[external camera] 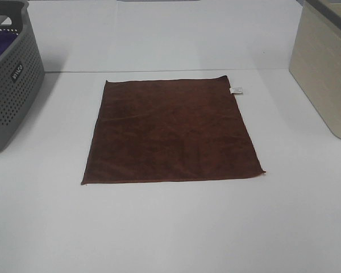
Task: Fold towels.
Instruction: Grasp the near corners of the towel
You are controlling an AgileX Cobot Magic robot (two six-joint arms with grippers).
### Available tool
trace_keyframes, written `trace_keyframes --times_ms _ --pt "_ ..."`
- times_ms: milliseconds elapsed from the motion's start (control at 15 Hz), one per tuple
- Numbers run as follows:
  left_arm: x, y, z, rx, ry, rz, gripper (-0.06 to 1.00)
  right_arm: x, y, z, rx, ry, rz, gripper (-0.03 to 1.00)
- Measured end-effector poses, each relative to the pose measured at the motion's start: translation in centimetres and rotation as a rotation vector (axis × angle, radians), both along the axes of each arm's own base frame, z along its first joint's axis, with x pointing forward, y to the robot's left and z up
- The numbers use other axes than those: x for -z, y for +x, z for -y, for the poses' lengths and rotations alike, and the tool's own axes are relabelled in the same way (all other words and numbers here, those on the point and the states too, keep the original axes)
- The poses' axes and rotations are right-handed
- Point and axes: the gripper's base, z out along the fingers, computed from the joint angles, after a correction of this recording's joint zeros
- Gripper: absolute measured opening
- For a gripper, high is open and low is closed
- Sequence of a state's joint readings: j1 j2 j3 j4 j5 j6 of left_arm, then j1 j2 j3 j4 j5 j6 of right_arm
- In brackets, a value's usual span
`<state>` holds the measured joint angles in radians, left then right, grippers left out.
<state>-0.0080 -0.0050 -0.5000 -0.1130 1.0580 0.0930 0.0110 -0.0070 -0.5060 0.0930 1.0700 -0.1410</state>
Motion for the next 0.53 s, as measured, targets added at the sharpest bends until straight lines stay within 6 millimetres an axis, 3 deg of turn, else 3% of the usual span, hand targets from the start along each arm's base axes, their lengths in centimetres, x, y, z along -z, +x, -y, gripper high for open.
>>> trace_keyframes --times_ms 533 --pt "0.00 0.00 0.00 0.000 0.000 0.000 0.67 0.00 0.00 0.00 0.000 0.000 0.000 0.64"
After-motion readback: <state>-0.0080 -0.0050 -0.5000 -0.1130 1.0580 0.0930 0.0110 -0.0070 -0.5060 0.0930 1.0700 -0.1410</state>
